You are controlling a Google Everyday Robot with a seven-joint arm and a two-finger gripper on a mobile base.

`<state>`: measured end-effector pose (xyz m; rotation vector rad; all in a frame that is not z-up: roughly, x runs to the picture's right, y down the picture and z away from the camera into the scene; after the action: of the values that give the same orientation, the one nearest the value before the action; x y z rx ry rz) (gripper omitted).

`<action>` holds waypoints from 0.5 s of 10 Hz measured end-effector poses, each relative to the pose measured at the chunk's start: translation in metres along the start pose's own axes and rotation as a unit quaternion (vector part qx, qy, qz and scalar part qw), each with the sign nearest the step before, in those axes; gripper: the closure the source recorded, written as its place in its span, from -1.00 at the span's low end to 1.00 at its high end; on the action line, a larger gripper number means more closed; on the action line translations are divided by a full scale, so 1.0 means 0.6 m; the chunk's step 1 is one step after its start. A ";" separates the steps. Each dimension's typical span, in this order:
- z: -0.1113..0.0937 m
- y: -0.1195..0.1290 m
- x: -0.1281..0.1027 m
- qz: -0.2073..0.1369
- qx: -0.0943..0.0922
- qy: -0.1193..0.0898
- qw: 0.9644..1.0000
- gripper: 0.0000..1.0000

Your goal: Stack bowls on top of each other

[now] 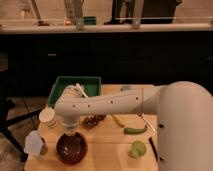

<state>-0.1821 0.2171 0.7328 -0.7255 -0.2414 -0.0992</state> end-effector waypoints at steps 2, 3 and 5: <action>0.001 0.001 0.000 0.000 -0.001 0.000 1.000 0.05; 0.001 0.001 0.000 0.000 -0.001 0.000 1.000 -0.19; 0.001 0.001 0.000 0.000 -0.001 0.000 1.000 -0.52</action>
<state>-0.1821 0.2178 0.7332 -0.7272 -0.2415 -0.0990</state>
